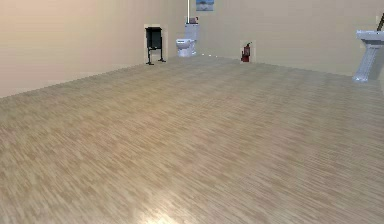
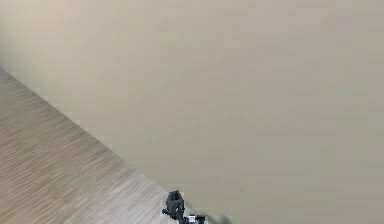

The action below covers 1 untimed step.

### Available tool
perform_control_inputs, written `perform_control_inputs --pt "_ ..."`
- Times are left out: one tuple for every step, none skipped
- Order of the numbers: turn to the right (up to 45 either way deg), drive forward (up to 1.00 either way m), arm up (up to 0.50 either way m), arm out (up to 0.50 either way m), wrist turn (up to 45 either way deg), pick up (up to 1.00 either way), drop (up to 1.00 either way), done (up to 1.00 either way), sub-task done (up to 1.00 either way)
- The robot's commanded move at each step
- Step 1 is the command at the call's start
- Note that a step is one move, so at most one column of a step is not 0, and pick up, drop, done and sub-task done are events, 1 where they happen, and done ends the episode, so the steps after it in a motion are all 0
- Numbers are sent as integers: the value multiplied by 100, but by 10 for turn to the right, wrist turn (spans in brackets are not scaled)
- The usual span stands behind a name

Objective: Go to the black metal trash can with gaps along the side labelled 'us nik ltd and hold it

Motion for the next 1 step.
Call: perform_control_inputs --pt "0 0 0 0 0 100 0 0 0"
